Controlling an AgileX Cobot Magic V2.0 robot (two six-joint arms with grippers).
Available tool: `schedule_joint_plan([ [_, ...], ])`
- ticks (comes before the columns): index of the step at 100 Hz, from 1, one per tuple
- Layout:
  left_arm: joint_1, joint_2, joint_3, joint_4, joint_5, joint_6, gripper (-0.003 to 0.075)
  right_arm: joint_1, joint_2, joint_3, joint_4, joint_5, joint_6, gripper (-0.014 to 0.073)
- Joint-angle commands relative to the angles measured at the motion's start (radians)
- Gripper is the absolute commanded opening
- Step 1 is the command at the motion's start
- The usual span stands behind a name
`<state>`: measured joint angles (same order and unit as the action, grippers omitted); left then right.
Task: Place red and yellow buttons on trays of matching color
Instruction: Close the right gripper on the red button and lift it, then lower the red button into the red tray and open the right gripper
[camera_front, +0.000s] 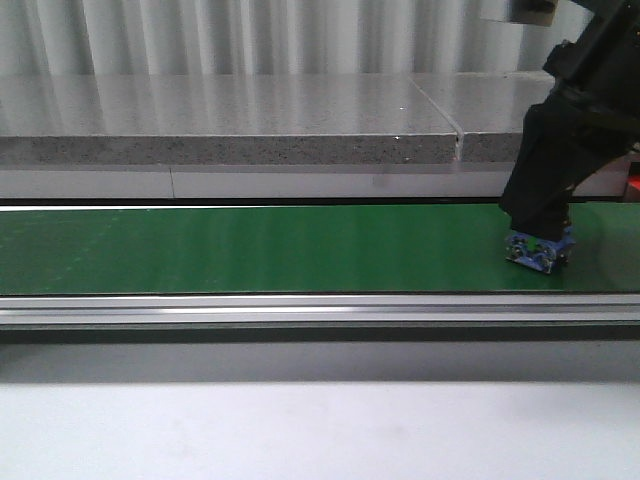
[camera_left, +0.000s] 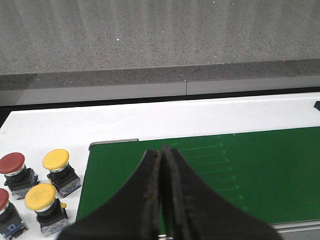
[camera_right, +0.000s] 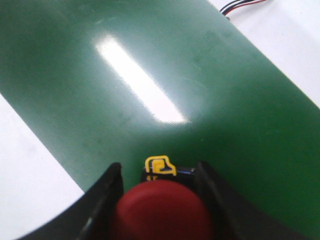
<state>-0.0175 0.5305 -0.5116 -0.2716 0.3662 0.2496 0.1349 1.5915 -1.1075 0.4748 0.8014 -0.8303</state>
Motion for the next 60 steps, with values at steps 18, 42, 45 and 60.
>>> schedule_joint_plan([
  [18,-0.007,0.001,-0.027,-0.016,-0.072,0.003,-0.002,-0.094,-0.071,-0.148,-0.011,0.102,0.058,0.0087],
  [42,-0.007,0.001,-0.027,-0.016,-0.072,0.003,-0.002,-0.333,-0.103,-0.296,-0.014,0.116,0.157,0.0087],
  [45,-0.007,0.001,-0.027,-0.016,-0.072,0.003,-0.002,-0.365,-0.103,-0.311,-0.014,0.107,0.181,0.0087],
  [60,-0.007,0.001,-0.027,-0.016,-0.072,0.003,-0.002,-0.534,-0.103,-0.327,-0.014,0.003,0.287,0.0087],
])
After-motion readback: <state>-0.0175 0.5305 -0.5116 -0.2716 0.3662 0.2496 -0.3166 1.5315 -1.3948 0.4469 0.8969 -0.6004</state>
